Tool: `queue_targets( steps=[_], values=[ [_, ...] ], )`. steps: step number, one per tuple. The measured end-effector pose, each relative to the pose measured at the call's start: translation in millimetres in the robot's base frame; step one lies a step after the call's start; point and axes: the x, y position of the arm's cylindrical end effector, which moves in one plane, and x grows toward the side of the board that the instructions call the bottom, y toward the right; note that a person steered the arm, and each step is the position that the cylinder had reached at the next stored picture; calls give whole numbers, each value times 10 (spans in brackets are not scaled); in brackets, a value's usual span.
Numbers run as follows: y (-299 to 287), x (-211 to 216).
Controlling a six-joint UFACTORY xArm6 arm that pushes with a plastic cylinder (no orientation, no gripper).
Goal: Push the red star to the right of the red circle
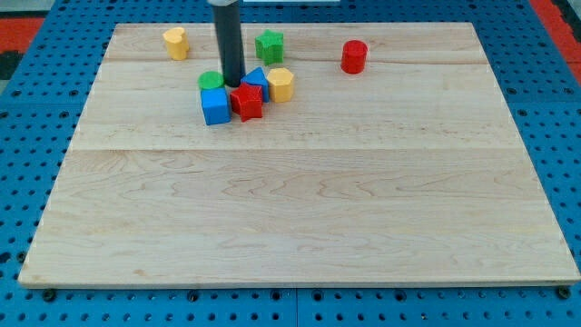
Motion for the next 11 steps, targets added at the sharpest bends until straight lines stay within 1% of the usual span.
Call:
queue_targets(
  steps=[2, 3, 4, 5, 7, 8, 9, 10, 11],
  values=[
    [-48, 501],
    [542, 533],
    [1050, 411],
    [1395, 411],
    [1421, 59],
    [1549, -67],
    [2146, -309],
    [2531, -633],
    [2576, -569]
  ],
)
